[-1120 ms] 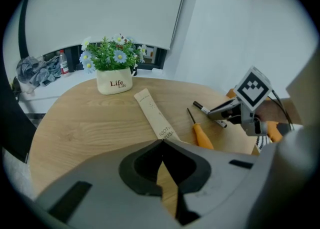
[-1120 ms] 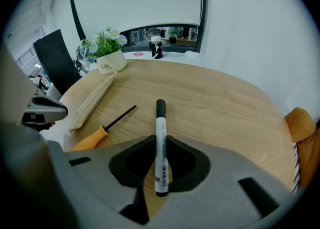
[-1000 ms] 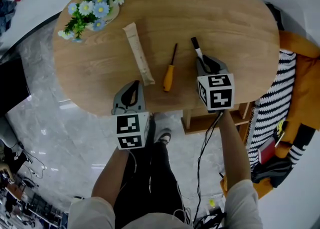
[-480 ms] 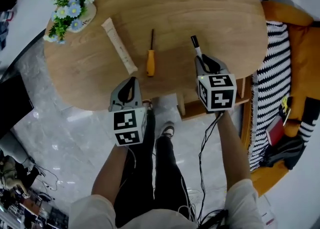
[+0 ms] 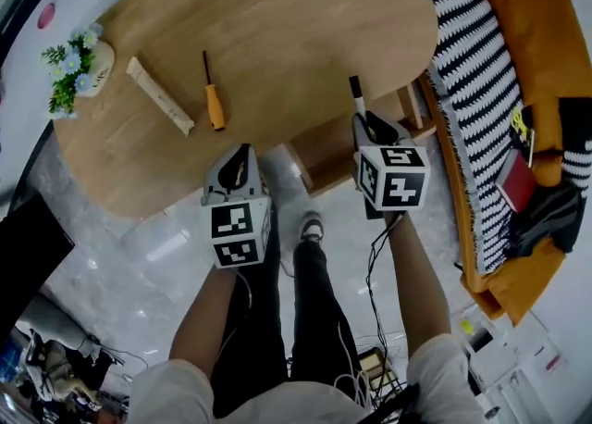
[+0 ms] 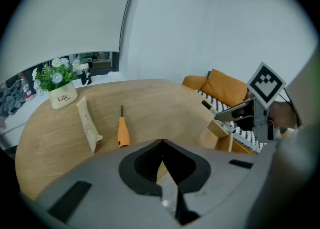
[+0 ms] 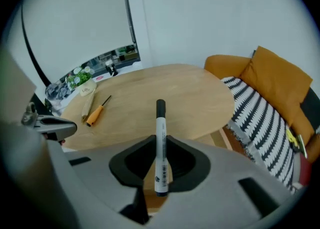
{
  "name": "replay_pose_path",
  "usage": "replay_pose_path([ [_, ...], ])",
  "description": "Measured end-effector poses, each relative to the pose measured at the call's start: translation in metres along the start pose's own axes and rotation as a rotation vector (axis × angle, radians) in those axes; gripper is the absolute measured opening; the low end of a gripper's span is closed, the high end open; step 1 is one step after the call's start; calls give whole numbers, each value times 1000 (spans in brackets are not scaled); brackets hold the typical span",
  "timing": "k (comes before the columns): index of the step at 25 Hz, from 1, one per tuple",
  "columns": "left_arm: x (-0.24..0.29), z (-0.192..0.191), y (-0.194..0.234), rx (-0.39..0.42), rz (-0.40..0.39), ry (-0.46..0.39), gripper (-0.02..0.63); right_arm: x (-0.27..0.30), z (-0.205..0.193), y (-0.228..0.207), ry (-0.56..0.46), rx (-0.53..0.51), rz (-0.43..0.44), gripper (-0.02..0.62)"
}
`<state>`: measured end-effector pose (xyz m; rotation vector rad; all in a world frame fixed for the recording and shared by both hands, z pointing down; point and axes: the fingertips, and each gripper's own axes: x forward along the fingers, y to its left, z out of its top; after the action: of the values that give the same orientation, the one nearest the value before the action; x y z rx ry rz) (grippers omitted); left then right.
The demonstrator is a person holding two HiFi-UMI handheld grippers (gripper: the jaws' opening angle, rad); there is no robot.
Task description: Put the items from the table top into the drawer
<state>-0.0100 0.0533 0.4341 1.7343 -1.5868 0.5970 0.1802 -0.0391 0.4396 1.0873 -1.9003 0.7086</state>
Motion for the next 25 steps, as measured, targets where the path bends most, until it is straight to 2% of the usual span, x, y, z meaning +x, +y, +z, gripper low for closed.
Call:
replay_pose_path([
  [6, 5, -1, -46, 108, -70, 21, 9, -29, -44, -36, -9, 202, -72, 60],
  [11, 9, 6, -69, 197, -119, 34, 9, -36, -68, -52, -51, 361, -95, 60],
  [17, 20, 18, -87, 272, -158, 37, 9, -39, -68, -60, -61, 481, -102, 60],
  [21, 26, 27, -90, 283, -167, 36, 8, -35, -64, -62, -95, 576, -87, 62],
  [23, 28, 30, -90, 284, -170, 35, 9, -33, -61, -62, -107, 586, -85, 110],
  [25, 30, 32, -91, 285, -171, 35, 9, -32, -60, -62, -104, 580, -83, 112],
])
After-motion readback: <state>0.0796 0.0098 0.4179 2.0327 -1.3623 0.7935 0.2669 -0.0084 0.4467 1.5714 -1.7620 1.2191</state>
